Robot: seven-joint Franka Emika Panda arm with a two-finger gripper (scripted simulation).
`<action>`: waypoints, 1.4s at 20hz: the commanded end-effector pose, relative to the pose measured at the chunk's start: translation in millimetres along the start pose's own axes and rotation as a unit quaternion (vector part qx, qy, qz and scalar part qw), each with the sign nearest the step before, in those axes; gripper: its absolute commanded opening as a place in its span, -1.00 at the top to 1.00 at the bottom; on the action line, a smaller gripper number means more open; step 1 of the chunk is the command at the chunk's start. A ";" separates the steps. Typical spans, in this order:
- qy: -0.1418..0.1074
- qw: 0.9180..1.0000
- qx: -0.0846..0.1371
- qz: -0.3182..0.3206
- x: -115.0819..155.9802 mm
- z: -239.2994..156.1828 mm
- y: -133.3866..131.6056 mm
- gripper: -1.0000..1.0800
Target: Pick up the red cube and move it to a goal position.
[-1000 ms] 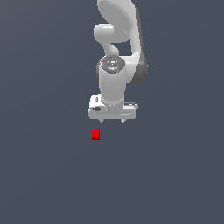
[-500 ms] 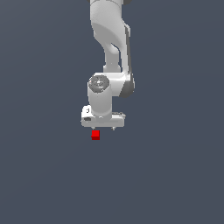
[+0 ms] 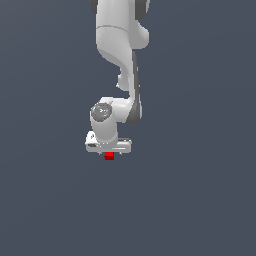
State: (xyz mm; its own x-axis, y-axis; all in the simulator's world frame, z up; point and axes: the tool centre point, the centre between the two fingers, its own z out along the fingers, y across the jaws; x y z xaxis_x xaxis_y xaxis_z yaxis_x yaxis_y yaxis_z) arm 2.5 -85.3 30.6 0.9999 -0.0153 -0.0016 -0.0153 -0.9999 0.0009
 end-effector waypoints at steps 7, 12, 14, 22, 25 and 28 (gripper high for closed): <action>0.001 1.000 0.000 0.000 1.9 10.9 7.0 1.00; 0.001 1.000 0.000 0.000 1.9 10.9 7.0 1.00; 0.001 1.000 0.000 0.000 1.9 10.9 7.0 1.00; 0.001 1.000 0.000 0.000 -1.7 5.5 -4.5 1.00; 0.001 1.000 0.000 0.000 -6.5 -1.5 -19.7 1.00; 0.001 1.000 0.000 0.000 -13.4 -11.6 -42.0 1.00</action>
State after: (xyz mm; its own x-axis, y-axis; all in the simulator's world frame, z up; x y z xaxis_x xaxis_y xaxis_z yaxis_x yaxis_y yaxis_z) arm -7.5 -55.1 36.7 0.9999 -0.0166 -0.0014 -0.0166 -0.9999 0.0004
